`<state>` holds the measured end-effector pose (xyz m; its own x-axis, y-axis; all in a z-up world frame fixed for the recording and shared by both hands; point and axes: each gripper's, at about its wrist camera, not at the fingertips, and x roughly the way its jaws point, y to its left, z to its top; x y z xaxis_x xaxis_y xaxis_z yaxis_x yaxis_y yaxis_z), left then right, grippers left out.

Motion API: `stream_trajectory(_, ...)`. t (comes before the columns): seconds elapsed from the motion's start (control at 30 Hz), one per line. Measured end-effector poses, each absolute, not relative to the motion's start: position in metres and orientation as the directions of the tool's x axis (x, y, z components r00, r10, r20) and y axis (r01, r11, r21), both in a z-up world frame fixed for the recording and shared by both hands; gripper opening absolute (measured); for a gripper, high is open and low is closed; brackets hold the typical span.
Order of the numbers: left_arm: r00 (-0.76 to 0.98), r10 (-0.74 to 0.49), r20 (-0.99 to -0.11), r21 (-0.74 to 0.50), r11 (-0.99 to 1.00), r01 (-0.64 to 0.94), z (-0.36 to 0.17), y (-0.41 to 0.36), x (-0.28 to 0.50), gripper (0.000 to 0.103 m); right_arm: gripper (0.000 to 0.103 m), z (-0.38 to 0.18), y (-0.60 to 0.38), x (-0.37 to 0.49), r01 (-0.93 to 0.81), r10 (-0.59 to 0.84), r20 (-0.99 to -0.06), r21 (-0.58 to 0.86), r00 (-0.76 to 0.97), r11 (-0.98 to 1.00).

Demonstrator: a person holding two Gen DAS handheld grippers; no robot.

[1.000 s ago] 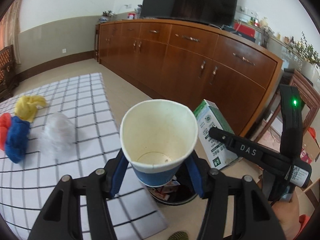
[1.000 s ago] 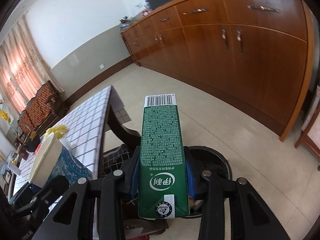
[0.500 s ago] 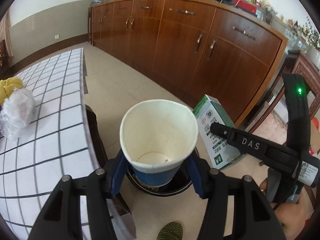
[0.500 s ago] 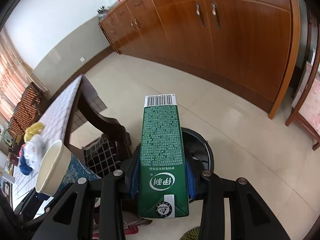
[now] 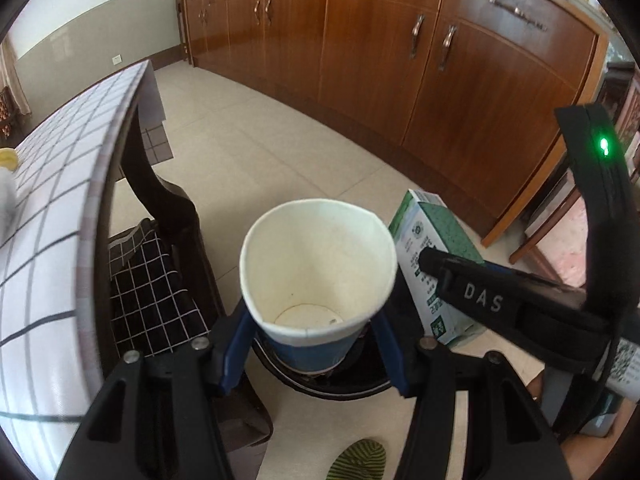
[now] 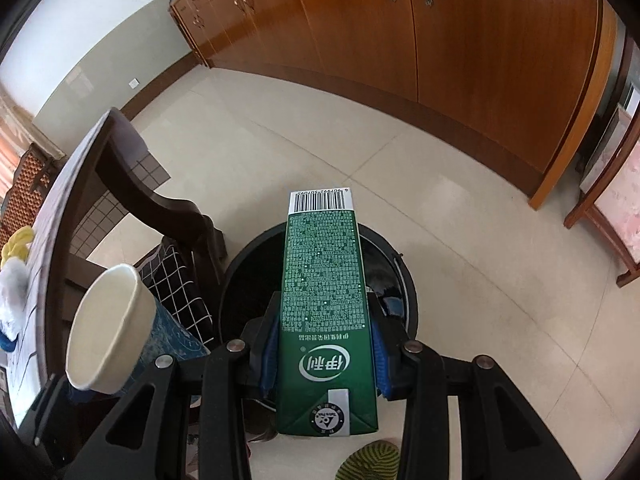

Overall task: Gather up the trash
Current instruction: 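Carry the paper cup and milk carton to the bucket and open both tools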

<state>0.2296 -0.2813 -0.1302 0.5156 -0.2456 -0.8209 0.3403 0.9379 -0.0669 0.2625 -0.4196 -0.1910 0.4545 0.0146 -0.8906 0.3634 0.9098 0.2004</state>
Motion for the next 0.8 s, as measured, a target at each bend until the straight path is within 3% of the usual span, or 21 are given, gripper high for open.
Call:
stream_trajectory(0.27, 0.497, -0.184, -0.848, -0.019, 0.948, 0.318, -0.149, -0.287, 0.245, 0.065, 0.041, -0.222, -0.429, 0.28, 0.385, 0.061, -0.911, 0.232, 0.407, 0.894)
stream_trajectory(0.37, 0.5, -0.171, -0.849, -0.004, 0.948, 0.317, -0.15, -0.289, 0.248, 0.071, 0.056, -0.225, -0.432, 0.283, 0.397, 0.034, -0.916, 0.206, 0.399, 0.895)
stream_trajectory(0.43, 0.502, -0.168, -0.848, 0.0, 0.948, 0.318, -0.151, -0.291, 0.25, 0.077, 0.056, -0.224, -0.435, 0.283, 0.409, 0.021, -0.916, 0.2, 0.402, 0.891)
stream_trajectory(0.8, 0.502, -0.171, -0.848, -0.013, 0.953, 0.302, -0.147, -0.295, 0.254, 0.078, 0.057, -0.207, -0.446, 0.272, 0.47, -0.051, -0.913, 0.159, 0.404, 0.868)
